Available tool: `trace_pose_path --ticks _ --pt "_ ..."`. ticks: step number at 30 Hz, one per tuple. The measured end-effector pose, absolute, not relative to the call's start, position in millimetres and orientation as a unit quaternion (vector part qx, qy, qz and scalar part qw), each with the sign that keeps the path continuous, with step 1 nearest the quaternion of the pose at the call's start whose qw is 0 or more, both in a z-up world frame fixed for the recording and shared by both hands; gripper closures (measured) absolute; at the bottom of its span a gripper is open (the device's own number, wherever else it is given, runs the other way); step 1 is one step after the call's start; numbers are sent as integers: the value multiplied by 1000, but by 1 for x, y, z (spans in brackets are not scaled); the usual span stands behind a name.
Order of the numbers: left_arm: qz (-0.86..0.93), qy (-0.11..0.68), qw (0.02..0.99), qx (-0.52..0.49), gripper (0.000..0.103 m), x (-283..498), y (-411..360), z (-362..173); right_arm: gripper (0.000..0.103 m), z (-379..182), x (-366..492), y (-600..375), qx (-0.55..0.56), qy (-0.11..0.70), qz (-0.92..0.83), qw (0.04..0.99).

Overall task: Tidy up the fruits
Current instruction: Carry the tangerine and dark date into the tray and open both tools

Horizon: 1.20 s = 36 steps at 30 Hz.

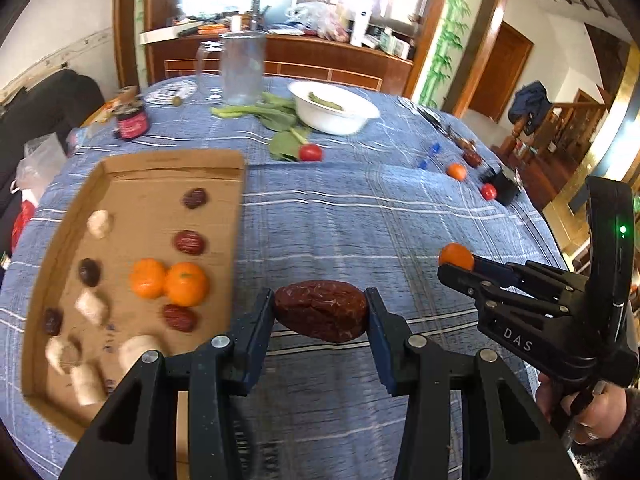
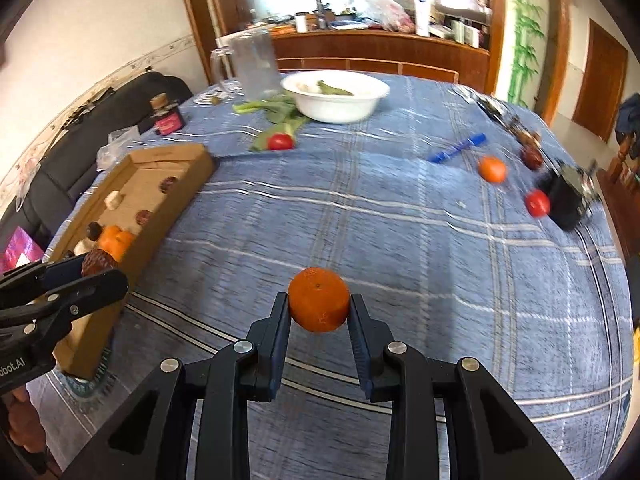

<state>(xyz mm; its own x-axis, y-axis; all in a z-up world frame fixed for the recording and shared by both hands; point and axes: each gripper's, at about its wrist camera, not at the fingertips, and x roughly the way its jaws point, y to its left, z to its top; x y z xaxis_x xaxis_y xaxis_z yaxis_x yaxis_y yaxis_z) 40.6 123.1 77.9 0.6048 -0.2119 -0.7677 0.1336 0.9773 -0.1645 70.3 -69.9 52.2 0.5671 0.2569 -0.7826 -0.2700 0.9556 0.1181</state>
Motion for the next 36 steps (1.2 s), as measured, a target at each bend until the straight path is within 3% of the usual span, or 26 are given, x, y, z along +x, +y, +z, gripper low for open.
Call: trace_pose_path --ticks 10,21,36 --pt "-38 416 906 -70 59 46 216 92 72 76 94 23 -26 426 206 881" --pt "19 433 899 -62 59 80 309 71 72 73 141 124 -51 430 251 866" --pt "6 468 882 -55 59 113 324 35 71 34 185 195 -102 463 268 839"
